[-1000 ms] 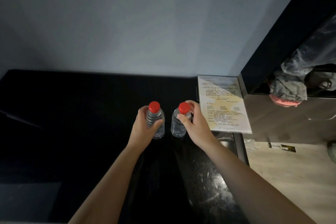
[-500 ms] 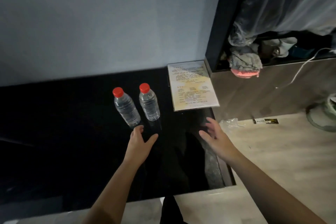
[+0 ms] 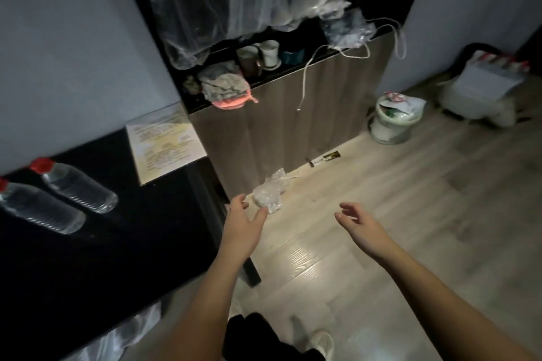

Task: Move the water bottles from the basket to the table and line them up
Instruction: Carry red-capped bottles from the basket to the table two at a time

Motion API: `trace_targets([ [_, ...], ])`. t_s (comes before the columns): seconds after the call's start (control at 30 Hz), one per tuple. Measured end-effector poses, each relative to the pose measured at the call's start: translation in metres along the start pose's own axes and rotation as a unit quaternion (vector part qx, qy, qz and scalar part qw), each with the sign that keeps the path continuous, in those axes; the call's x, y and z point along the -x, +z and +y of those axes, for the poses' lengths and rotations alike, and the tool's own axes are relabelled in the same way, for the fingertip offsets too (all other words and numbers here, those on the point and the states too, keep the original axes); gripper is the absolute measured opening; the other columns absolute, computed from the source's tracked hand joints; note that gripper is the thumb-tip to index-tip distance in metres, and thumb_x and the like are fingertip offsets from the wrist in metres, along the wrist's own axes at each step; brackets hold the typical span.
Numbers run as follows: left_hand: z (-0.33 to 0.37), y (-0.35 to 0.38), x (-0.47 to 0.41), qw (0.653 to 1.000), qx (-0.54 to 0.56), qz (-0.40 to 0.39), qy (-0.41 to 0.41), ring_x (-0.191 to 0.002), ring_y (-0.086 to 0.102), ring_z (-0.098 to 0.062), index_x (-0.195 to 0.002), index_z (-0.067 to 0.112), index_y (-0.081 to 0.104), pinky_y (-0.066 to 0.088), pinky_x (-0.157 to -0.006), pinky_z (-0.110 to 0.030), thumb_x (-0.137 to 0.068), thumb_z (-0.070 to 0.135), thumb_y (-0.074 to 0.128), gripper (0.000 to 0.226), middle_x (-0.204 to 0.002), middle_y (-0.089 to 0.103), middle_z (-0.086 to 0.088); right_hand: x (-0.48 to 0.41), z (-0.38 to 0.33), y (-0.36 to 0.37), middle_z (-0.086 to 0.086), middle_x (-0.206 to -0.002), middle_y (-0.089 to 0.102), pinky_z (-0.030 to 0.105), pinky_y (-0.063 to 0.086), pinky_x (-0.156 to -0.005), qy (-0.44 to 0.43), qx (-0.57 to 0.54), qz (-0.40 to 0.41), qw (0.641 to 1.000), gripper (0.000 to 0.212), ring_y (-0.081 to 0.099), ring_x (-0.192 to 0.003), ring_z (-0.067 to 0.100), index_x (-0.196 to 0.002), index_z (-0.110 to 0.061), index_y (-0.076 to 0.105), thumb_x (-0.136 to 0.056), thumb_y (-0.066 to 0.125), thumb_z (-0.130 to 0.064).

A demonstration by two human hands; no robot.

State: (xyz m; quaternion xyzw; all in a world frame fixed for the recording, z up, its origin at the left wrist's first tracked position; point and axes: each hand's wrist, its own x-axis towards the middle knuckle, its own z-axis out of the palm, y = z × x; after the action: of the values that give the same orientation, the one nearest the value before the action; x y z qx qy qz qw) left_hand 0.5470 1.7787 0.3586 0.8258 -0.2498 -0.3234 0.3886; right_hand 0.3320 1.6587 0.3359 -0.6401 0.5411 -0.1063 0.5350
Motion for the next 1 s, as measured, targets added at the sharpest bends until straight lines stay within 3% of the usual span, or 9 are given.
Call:
trace_targets([
  [0.1,0.031,0.040,0.000,0.998,-0.039,-0.035,0.045,-0.125,0.048,-0.018,-0.141,0.016,0.036,0.035,-0.095,-0.024,-0.091,0.036,0.061,0.059,-0.140,0.048,-0.004,0.003,0.025,-0.045,0.006,-0.131,0.054,0.027,0.037,-0.091,0.026,-0.031,0.048,0.998,0.040,0.052,-0.119,0.020,-0.133,-0.018,0.051,-0.096,0.055,-0.033],
  [0.27,0.071,0.094,-0.013,0.988,-0.091,-0.087,0.086,-0.123,0.049,-0.019,-0.138,0.015,0.040,0.039,-0.097,-0.030,-0.093,0.037,0.058,0.053,-0.139,0.049,-0.003,-0.007,0.058,-0.101,0.007,-0.129,0.058,0.026,0.037,-0.098,0.058,-0.083,0.129,0.986,0.037,0.051,-0.111,0.013,-0.129,-0.015,0.055,-0.096,0.055,-0.032],
  [0.53,0.129,0.202,-0.066,0.975,-0.099,-0.172,0.103,-0.121,0.050,-0.019,-0.135,0.014,0.042,0.041,-0.101,-0.034,-0.093,0.039,0.056,0.051,-0.135,0.051,-0.005,-0.053,0.089,-0.180,0.008,-0.133,0.054,0.026,0.036,-0.092,0.096,-0.079,0.179,0.976,0.042,0.052,-0.115,0.016,-0.137,-0.016,0.049,-0.098,0.051,-0.033],
  [0.63,0.157,0.247,-0.097,0.968,-0.104,-0.205,0.106,-0.122,0.049,-0.020,-0.136,0.014,0.041,0.041,-0.103,-0.037,-0.093,0.041,0.055,0.052,-0.137,0.051,-0.006,-0.083,0.097,-0.222,0.010,-0.138,0.051,0.031,0.038,-0.099,0.115,-0.071,0.196,0.971,0.045,0.051,-0.123,0.021,-0.139,-0.017,0.047,-0.098,0.050,-0.036],
  [1.0,0.292,0.368,-0.207,0.928,-0.157,-0.296,0.162,-0.129,0.045,-0.020,-0.139,0.012,0.041,0.034,-0.100,-0.028,-0.094,0.038,0.055,0.054,-0.142,0.047,-0.007,-0.167,0.101,-0.353,0.012,-0.143,0.048,0.034,0.037,-0.104,0.177,-0.050,0.254,0.949,0.049,0.049,-0.129,0.025,-0.141,-0.018,0.044,-0.097,0.051,-0.038],
])
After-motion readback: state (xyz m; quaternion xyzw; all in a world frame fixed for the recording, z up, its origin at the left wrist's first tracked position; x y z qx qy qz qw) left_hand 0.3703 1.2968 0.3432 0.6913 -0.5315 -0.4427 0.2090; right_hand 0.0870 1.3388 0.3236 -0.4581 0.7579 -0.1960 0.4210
